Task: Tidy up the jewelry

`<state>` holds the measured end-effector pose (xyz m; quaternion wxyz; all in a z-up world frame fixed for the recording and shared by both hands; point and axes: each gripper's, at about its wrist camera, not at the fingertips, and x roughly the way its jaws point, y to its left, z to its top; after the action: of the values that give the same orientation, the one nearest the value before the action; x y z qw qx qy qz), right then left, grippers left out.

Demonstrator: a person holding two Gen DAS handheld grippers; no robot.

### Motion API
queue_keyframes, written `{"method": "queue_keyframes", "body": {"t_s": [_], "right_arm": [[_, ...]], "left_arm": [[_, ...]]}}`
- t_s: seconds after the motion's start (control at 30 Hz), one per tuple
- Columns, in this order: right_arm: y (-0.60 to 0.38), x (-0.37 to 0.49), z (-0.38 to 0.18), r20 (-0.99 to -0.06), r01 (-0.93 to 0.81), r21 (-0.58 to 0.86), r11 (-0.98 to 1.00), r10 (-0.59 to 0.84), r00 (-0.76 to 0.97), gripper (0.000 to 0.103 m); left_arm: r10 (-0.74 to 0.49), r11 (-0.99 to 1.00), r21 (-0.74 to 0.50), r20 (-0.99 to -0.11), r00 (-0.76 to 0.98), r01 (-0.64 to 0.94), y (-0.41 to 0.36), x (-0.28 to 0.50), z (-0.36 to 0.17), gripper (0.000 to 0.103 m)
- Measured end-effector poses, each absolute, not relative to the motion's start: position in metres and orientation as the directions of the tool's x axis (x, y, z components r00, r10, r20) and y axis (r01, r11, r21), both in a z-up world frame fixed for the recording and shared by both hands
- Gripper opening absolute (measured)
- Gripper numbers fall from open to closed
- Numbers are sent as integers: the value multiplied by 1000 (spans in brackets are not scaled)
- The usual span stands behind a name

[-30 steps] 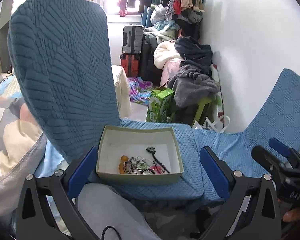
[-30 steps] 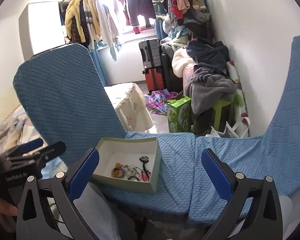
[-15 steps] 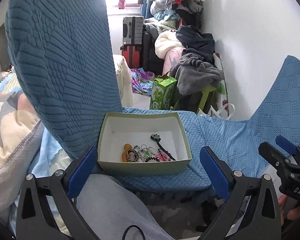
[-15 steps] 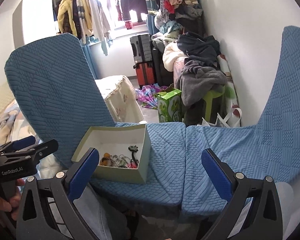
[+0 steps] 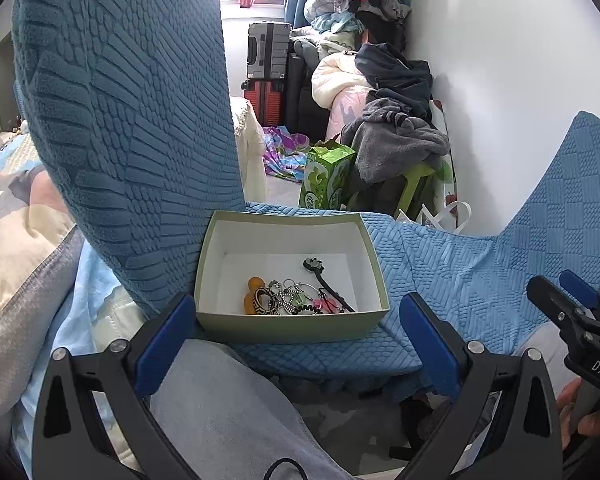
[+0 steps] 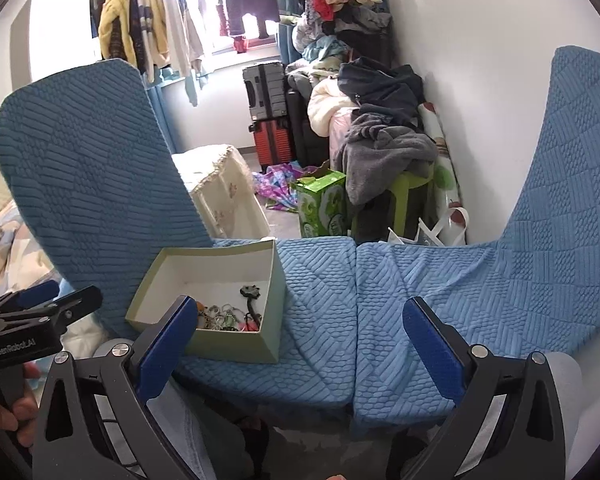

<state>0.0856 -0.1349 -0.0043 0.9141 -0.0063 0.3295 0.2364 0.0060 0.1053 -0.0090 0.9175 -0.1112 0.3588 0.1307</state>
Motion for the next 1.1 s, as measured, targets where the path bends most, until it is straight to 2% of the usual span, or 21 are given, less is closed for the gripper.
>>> {"method": "queue_keyframes", "body": {"t_s": [0.53, 1.1], "right_arm": [[-135, 86, -7, -622, -415, 132, 900, 402, 672, 103], [-134, 88, -11, -631, -419, 117, 901, 393, 669, 103]], "left_arm": [[188, 928, -89, -727, 660, -363, 114, 10, -20, 101], [190, 930, -81, -731, 655, -359, 115, 10, -23, 101]]}}
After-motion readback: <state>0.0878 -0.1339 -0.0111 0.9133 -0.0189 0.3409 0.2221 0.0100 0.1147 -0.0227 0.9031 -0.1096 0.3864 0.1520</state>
